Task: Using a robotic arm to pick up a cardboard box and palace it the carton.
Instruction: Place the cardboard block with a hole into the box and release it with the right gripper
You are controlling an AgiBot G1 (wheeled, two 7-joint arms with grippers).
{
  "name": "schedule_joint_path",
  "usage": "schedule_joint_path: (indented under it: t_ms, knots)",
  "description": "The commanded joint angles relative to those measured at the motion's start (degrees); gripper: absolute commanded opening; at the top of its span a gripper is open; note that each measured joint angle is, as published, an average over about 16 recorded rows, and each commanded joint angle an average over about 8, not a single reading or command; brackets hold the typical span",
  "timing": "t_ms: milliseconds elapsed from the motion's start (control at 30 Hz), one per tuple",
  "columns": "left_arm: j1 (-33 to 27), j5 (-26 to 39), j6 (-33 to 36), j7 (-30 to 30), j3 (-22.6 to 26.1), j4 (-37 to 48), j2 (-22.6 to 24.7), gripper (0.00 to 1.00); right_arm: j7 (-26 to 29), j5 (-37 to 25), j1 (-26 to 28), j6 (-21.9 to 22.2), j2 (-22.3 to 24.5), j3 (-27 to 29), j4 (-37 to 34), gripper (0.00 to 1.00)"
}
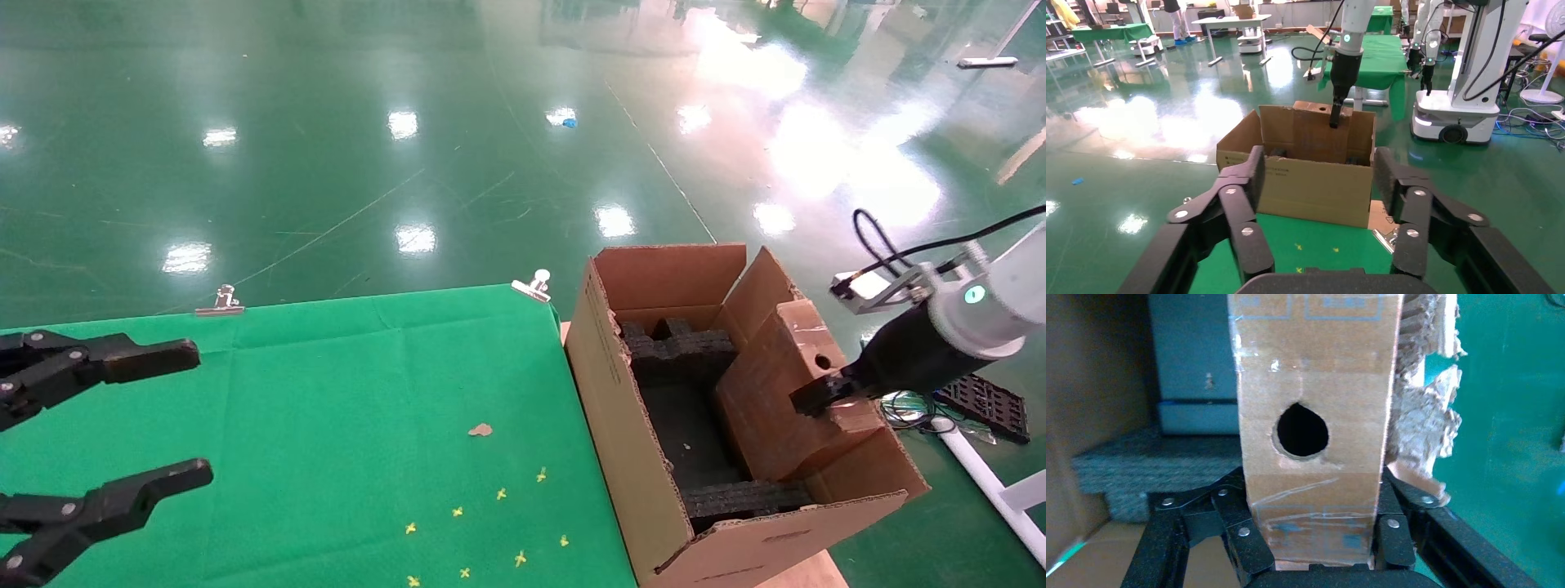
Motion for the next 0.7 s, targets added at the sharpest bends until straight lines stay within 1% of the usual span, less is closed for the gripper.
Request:
schedule_joint_path:
  t_ms: [33,233,400,500,533,700]
  knots:
    - [0.0,0.0,0.0,0.0,0.0,0.0,0.0,1.0,-0.2,0.2,-1.6,1.1,-0.8,-0.1,-1.1,0.0]
    - [0.0,0.0,0.0,0.0,0.0,0.0,0.0,1.0,-2.2,2.1,-7.1,5.8,-3.1,0.7,-4.3,0.0]
    - [0.0,0.0,0.0,0.0,0.0,0.0,0.0,1.0,-5.5,4.3,-11.6,9.7,-4.4,1.9,-6.8,0.0]
    - [0.0,0.0,0.0,0.0,0.1,0.0,0.0,1.0,-7.8,5.6,-13.7,11.2,-4.9,2.6,-8.3,0.01]
    - [0.0,0.0,0.0,0.0,0.1,0.0,0.0,1.0,-8.6,6.0,-14.2,11.5,-5.0,2.8,-8.7,0.1]
    - [0.0,-0.1,0.0,0.0,0.1,0.0,0.0,1.0,-11.7,7.2,-15.4,11.3,-5.7,3.5,-11.1,0.72]
